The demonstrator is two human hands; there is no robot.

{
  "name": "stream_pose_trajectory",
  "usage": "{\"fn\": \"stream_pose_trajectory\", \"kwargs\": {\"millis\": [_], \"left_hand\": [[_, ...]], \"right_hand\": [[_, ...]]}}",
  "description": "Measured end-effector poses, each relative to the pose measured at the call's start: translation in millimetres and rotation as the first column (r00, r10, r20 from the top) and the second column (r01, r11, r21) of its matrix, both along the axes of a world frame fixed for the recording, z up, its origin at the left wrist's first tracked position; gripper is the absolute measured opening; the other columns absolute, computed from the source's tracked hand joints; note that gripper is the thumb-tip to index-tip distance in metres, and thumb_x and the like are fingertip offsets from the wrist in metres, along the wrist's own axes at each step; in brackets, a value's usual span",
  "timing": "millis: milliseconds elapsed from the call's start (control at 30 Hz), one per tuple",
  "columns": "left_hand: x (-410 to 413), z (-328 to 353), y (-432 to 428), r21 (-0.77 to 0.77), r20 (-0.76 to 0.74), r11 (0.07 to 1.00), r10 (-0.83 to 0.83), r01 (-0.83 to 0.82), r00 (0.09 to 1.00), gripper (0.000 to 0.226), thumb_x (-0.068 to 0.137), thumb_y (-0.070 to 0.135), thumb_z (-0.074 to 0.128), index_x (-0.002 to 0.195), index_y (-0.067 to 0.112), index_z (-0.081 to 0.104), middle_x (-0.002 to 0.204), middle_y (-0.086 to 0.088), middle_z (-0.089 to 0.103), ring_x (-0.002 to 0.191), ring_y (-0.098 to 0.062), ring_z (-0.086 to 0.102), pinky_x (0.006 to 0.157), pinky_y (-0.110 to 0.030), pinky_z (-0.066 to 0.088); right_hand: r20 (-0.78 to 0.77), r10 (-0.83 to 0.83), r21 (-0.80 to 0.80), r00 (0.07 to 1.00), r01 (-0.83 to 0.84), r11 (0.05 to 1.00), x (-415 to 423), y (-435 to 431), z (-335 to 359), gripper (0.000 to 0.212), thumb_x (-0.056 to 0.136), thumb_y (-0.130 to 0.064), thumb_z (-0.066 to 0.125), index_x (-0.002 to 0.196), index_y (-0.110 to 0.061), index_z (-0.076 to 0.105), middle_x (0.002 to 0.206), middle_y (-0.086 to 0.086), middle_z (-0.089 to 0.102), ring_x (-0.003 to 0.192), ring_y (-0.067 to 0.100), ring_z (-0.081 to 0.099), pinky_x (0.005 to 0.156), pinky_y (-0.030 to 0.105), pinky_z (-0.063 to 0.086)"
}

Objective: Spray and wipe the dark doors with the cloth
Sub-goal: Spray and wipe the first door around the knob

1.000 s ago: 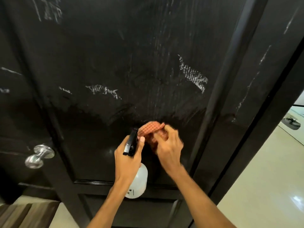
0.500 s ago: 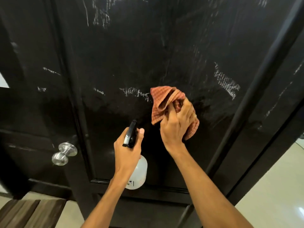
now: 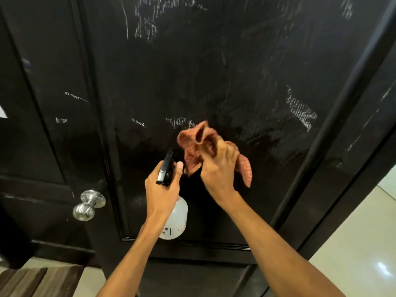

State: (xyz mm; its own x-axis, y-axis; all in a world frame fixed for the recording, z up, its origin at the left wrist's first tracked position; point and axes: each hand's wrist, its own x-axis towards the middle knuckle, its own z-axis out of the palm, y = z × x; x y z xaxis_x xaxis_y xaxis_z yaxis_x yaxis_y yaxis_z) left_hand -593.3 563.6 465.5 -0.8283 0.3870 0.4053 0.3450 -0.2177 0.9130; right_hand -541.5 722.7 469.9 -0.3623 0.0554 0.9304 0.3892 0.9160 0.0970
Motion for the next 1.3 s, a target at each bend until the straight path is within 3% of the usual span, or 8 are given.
{"fn": "stream_pose_trajectory", "kwargs": {"millis": [100, 333, 500, 700, 867, 1000, 1100, 1300], "left_hand": [[-1, 4, 2, -0.014, -0.027, 1.000, -0.013, 0.013, 1.000, 0.028, 0.096, 0.042, 0.066, 0.094, 0.014, 0.066, 0.073, -0.021, 0.065, 0.042, -0.018, 0.054, 0.043, -0.026, 0.047], [36, 4, 23, -0.015, -0.043, 0.999, -0.037, 0.036, 0.998, 0.025, 0.098, 0.036, 0.066, 0.095, 0.011, 0.064, 0.081, -0.030, 0.063, 0.045, -0.029, 0.050, 0.042, -0.031, 0.049], [89, 10, 55, -0.020, -0.057, 0.999, -0.027, 0.026, 0.998, 0.026, 0.099, 0.034, 0.066, 0.096, 0.008, 0.065, 0.072, -0.029, 0.058, 0.045, -0.027, 0.050, 0.043, -0.032, 0.047], [150, 12, 92, -0.013, -0.025, 0.999, -0.032, 0.032, 0.999, 0.022, 0.098, 0.034, 0.066, 0.094, 0.013, 0.065, 0.086, -0.032, 0.062, 0.045, -0.030, 0.048, 0.043, -0.032, 0.046], [195, 11, 128, -0.018, 0.007, 0.997, -0.070, 0.070, 0.998, 0.022, 0.098, 0.033, 0.067, 0.094, 0.011, 0.065, 0.086, -0.033, 0.062, 0.044, -0.027, 0.047, 0.041, -0.030, 0.044], [212, 27, 153, -0.019, -0.020, 0.996, -0.091, 0.091, 0.996, 0.025, 0.099, 0.035, 0.066, 0.093, 0.010, 0.066, 0.086, -0.031, 0.064, 0.044, -0.026, 0.048, 0.043, -0.033, 0.044], [224, 29, 166, -0.019, -0.039, 0.995, -0.099, 0.098, 0.994, 0.027, 0.099, 0.036, 0.066, 0.096, 0.009, 0.066, 0.085, -0.032, 0.063, 0.043, -0.027, 0.047, 0.043, -0.033, 0.043], [233, 37, 178, -0.019, -0.043, 0.995, -0.096, 0.096, 0.994, 0.028, 0.097, 0.039, 0.065, 0.095, 0.011, 0.067, 0.084, -0.029, 0.066, 0.041, -0.017, 0.051, 0.043, -0.028, 0.045]], "right_hand": [[0.250, 0.023, 0.130, 0.968, -0.057, 0.990, 14, 11, -23, 0.037, 0.085, -0.009, 0.061, 0.117, -0.022, 0.075, 0.138, 0.012, 0.039, 0.106, 0.032, 0.045, 0.086, 0.045, 0.037], [-0.180, -0.195, -0.289, 0.964, 0.138, 0.947, 79, 54, -2, 0.041, 0.085, 0.005, 0.054, 0.122, -0.007, 0.067, 0.134, 0.020, 0.040, 0.107, 0.040, 0.046, 0.097, 0.054, 0.039], [0.282, -0.060, 0.069, 0.958, 0.042, 0.997, 130, 85, -21, 0.033, 0.084, -0.009, 0.059, 0.112, -0.019, 0.074, 0.138, 0.016, 0.043, 0.108, 0.037, 0.047, 0.093, 0.051, 0.044], [-0.190, -0.254, -0.270, 0.948, 0.199, 0.942, 197, 157, 46, 0.044, 0.086, 0.001, 0.049, 0.126, -0.009, 0.064, 0.135, 0.026, 0.047, 0.113, 0.046, 0.046, 0.103, 0.056, 0.038], [0.383, -0.088, 0.068, 0.920, 0.067, 0.995, 246, 174, -46, 0.055, 0.077, -0.006, 0.053, 0.130, -0.015, 0.065, 0.136, 0.017, 0.038, 0.105, 0.041, 0.050, 0.091, 0.052, 0.047], [0.100, -0.077, -0.033, 0.992, 0.081, 0.996, 250, 204, 35, 0.039, 0.089, -0.006, 0.056, 0.126, -0.013, 0.065, 0.138, 0.018, 0.043, 0.111, 0.040, 0.046, 0.098, 0.051, 0.043], [-0.074, -0.122, -0.171, 0.990, 0.108, 0.979, 250, 207, 44, 0.056, 0.090, 0.002, 0.053, 0.145, -0.012, 0.050, 0.141, 0.024, 0.040, 0.113, 0.042, 0.044, 0.105, 0.051, 0.035], [0.353, -0.029, 0.139, 0.935, -0.022, 0.990, 276, 215, -12, 0.051, 0.078, -0.007, 0.064, 0.128, -0.016, 0.064, 0.138, 0.017, 0.038, 0.112, 0.038, 0.044, 0.098, 0.050, 0.038]]}}
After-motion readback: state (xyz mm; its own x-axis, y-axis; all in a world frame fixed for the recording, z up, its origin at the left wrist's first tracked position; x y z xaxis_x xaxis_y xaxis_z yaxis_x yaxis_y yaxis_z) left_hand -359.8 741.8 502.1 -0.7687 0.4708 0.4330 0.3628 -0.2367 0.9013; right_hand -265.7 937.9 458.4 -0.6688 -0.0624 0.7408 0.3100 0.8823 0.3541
